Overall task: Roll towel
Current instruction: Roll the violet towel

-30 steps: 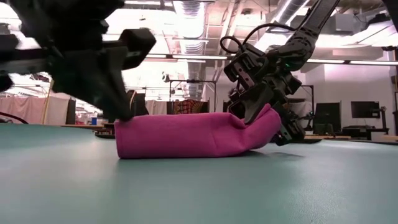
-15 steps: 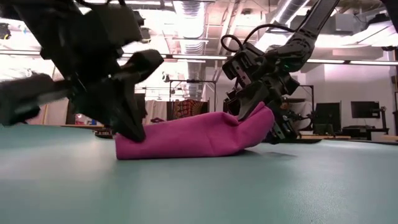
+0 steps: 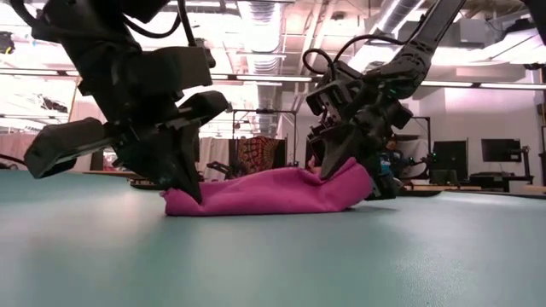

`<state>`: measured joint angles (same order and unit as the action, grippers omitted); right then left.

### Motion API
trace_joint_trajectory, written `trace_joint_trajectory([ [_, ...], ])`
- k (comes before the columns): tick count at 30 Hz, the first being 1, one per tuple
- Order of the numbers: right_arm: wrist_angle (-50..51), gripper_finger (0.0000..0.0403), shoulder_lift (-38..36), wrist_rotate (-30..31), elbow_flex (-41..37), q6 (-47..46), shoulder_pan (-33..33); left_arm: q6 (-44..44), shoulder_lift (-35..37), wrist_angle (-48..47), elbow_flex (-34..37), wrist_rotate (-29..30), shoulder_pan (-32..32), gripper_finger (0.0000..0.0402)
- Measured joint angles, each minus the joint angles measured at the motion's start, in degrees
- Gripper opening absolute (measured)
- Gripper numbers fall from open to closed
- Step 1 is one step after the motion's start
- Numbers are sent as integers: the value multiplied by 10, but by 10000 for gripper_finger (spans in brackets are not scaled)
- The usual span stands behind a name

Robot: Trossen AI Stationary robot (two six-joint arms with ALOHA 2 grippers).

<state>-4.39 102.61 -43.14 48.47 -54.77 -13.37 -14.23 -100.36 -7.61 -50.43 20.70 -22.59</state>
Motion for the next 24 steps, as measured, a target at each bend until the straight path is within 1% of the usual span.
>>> trace_joint_trajectory([
  [2, 10, 90, 0, 13, 0, 15, -5, 1, 0, -5, 0, -9, 3, 0],
  [7, 43, 116, -9, 16, 0, 45, -19, -3, 0, -9, 0, -20, 9, 0],
  [9, 63, 126, -24, 24, 0, 67, -25, -9, 0, -14, 0, -22, 14, 0],
  [11, 92, 136, -48, 45, 0, 93, -34, -12, 0, -21, 0, -25, 19, 0],
  [14, 136, 148, -94, 92, 0, 161, -45, -21, 0, -22, 0, -36, 28, 0],
  [16, 157, 154, -131, 138, 0, 244, -38, -32, 1, -21, 0, -43, 32, 0],
  [18, 184, 159, -167, 203, 0, 342, -13, -43, 1, -21, 0, -45, 36, 0],
  [20, 197, 163, -188, 276, 0, 417, 21, -46, 1, -21, 0, -47, 39, 0],
  [21, 198, 165, -193, 301, 0, 450, 38, -46, 1, -22, 0, -52, 41, 0],
  [23, 178, 168, -196, 325, 0, 502, 71, -47, 1, -22, 0, -55, 42, 0],
  [24, 165, 169, -193, 326, 0, 523, 85, -49, 1, -22, 0, -55, 42, 0],
])
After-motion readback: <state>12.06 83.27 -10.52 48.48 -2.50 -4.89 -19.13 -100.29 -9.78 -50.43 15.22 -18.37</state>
